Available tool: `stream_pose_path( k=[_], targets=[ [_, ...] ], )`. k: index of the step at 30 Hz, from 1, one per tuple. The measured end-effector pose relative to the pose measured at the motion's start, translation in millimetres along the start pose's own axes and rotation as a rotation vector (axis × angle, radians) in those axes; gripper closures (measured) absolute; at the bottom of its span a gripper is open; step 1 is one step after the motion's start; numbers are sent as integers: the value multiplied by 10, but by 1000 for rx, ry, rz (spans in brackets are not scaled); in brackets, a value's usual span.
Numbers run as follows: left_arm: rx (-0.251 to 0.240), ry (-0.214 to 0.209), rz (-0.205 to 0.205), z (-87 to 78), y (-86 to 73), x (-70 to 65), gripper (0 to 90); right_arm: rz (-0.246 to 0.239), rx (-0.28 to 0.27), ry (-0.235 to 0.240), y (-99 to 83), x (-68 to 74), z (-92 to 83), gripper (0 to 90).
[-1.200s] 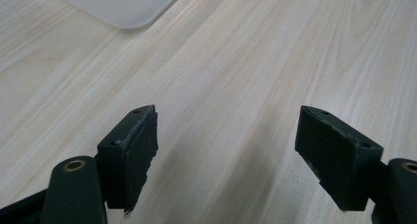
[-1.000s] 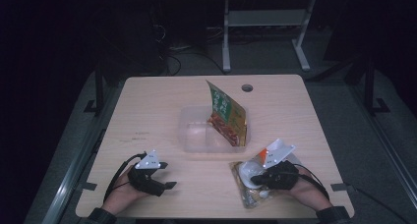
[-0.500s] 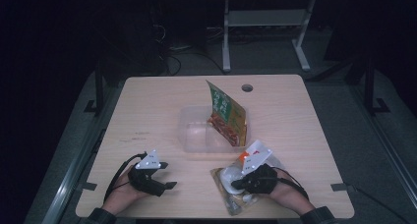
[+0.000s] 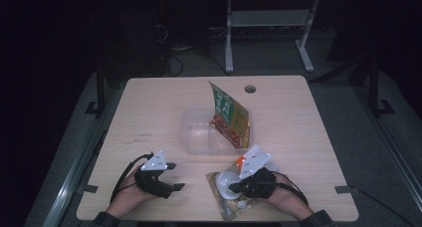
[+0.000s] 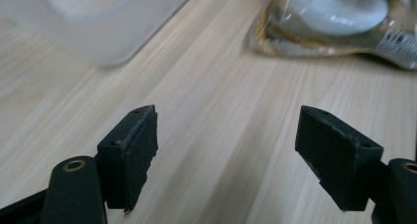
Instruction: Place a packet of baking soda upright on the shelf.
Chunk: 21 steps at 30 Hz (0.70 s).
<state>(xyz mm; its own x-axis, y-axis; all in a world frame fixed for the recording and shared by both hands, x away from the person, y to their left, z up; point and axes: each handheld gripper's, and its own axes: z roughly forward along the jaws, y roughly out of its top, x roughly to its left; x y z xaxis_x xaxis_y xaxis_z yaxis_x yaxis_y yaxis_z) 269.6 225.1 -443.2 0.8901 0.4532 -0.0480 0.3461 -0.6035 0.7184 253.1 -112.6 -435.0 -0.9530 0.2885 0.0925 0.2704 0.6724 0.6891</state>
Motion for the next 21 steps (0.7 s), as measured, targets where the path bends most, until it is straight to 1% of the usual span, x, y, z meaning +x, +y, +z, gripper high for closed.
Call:
stream_pose_path(
  k=[1,2,4,7,9,11,13,15,16,17,19,21],
  targets=[
    [-14,-14,-6,33,76,-18,234,43,-18,-5,-17,-20,-74,899],
    [-19,-17,-5,48,104,-21,234,44,-26,-16,-31,-46,-110,899],
    [-30,-26,-4,99,185,-40,233,84,-47,-27,-50,-75,-185,897],
    [-30,-39,18,204,322,-97,233,132,-78,-72,-96,-170,-324,811],
    [-35,-51,21,258,388,-125,233,150,-87,-101,-107,-207,-389,751],
    [-36,-55,36,355,490,-165,233,178,-98,-131,-126,-261,-461,714],
    [-39,-70,33,447,578,-188,236,193,-112,-168,-155,-322,-522,653],
    [-38,-90,30,548,656,-200,244,217,-128,-198,-186,-378,-570,618],
    [-36,-97,31,600,691,-207,246,217,-134,-216,-203,-409,-596,591],
    [-34,-101,36,650,724,-210,246,230,-145,-233,-218,-431,-622,577],
    [-37,-119,23,743,782,-215,256,243,-158,-253,-252,-481,-685,557],
    [-33,-132,21,829,836,-222,266,265,-172,-275,-291,-525,-747,537]
  ],
)
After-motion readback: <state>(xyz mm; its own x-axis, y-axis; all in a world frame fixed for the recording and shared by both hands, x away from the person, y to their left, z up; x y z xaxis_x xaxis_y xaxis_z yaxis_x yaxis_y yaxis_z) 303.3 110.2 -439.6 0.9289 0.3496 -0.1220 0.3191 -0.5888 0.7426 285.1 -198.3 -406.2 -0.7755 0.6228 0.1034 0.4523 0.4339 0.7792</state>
